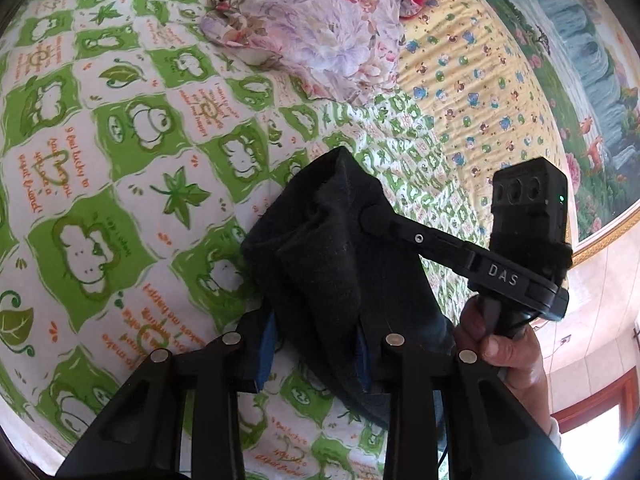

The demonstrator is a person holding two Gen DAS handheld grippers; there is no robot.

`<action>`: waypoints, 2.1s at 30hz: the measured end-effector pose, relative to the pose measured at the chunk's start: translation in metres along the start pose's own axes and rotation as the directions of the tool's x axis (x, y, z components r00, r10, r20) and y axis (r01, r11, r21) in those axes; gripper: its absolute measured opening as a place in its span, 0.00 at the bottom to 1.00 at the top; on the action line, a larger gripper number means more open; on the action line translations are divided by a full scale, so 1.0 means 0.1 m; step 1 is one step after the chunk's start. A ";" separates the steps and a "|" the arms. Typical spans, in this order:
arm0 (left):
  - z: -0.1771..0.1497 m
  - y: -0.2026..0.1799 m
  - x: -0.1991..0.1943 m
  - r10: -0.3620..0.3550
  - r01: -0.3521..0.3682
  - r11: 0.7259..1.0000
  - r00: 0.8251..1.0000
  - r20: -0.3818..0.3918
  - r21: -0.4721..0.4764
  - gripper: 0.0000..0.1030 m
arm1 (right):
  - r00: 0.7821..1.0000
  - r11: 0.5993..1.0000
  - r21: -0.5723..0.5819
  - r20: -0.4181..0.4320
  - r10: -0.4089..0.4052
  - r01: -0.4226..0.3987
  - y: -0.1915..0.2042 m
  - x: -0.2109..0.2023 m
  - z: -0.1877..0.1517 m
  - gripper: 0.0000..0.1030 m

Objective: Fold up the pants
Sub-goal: 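Grasp the folded pants edge with both grippers and lift it, then fold the lifted edge over the pants and lower it with both grippers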

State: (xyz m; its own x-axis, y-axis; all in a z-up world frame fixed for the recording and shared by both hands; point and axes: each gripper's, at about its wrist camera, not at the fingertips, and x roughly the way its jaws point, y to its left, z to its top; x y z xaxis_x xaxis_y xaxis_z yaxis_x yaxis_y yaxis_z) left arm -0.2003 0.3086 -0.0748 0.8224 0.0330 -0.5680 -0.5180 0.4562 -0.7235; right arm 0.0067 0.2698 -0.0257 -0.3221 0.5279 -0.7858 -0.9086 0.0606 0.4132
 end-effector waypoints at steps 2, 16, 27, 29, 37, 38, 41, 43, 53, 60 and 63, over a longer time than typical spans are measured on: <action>0.00 -0.08 -0.05 -0.006 0.006 1.000 1.000 0.009 0.030 0.27 | 1.000 1.000 0.000 0.026 0.005 -0.005 0.03 -0.09 -0.03 0.21; -0.14 -1.30 -0.32 -0.174 0.164 0.945 0.985 0.010 0.283 0.25 | 0.934 0.993 0.051 0.347 0.079 -0.102 0.10 -1.45 -0.52 0.19; -0.53 -2.24 -0.14 -0.261 0.283 0.854 0.959 -0.111 0.437 0.25 | 0.843 0.977 0.169 0.537 0.019 -0.130 -0.16 -2.30 -1.31 0.19; -0.65 -2.36 -0.08 -0.268 0.303 0.838 0.953 -0.141 0.453 0.25 | 0.829 0.972 0.192 0.559 0.007 -0.137 -0.22 -2.41 -1.47 0.19; -1.16 -2.80 0.23 -0.256 0.361 0.782 0.929 -0.265 0.509 0.25 | 0.774 0.937 0.296 0.631 -0.046 -0.186 -0.48 -2.73 -2.20 0.19; -1.23 -2.85 0.27 -0.254 0.369 0.777 0.925 -0.283 0.509 0.25 | 0.770 0.933 0.308 0.636 -0.055 -0.188 -0.50 -2.76 -2.27 0.19; -1.37 -2.97 0.36 -0.247 0.387 0.764 0.915 -0.319 0.517 0.25 | 0.755 0.921 0.337 0.651 -0.079 -0.195 -0.57 -2.84 -2.48 0.19; -1.47 -3.05 0.41 -0.242 0.398 0.752 0.908 -0.341 0.526 0.25 | 0.744 0.915 0.353 0.661 -0.095 -0.197 -0.61 -2.90 -2.63 0.19; -1.92 -3.28 0.76 -0.165 0.400 0.708 0.895 -0.414 0.582 0.26 | 0.714 0.872 0.440 0.679 -0.169 -0.213 -0.86 -2.98 -3.17 0.19; -2.13 -3.31 0.99 -0.105 0.382 0.691 0.892 -0.439 0.613 0.26 | 0.721 0.836 0.500 0.663 -0.202 -0.225 -1.05 -2.90 -3.46 0.19; -2.22 -3.32 1.03 -0.078 0.367 0.669 0.900 -0.429 0.646 0.26 | 0.732 0.822 0.531 0.641 -0.230 -0.207 -1.08 -2.90 -3.53 0.24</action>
State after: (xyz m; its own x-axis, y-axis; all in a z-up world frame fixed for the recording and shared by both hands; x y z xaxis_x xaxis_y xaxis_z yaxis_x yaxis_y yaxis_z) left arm 0.0044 -0.0367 0.0198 0.6794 -0.3879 -0.6228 0.1069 0.8921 -0.4390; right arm 0.1042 -0.1888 -0.0048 0.1438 0.9156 -0.3754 -0.5390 0.3906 0.7463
